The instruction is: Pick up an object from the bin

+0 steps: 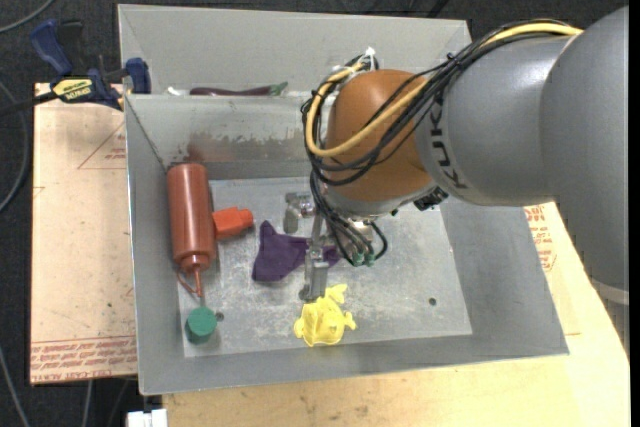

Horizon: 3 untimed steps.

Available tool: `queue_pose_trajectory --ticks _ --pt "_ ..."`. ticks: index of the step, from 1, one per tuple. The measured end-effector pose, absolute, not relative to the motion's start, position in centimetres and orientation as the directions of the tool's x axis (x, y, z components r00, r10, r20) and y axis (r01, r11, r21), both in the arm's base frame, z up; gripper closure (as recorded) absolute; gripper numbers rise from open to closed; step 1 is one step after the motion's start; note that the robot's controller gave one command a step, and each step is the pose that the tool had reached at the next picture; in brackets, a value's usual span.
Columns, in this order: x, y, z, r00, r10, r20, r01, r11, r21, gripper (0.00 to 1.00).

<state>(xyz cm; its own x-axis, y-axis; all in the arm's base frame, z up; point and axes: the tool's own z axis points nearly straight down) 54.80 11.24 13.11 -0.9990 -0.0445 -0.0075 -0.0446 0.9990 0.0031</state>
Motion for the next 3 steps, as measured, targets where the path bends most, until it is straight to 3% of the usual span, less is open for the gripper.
queue_pose_trajectory --ticks 1,2,3 --pt "56.6 12.0 7.1 -0.952 -0.307 -0.004 -0.307 0.952 0.003 1.00" --pt "56.6 12.0 7.1 -0.952 -0.307 -0.004 -0.307 0.952 0.003 1.00" --pt "55.7 10.5 20.4 -0.933 -0.359 -0.008 -0.359 0.933 0.003 1.00"
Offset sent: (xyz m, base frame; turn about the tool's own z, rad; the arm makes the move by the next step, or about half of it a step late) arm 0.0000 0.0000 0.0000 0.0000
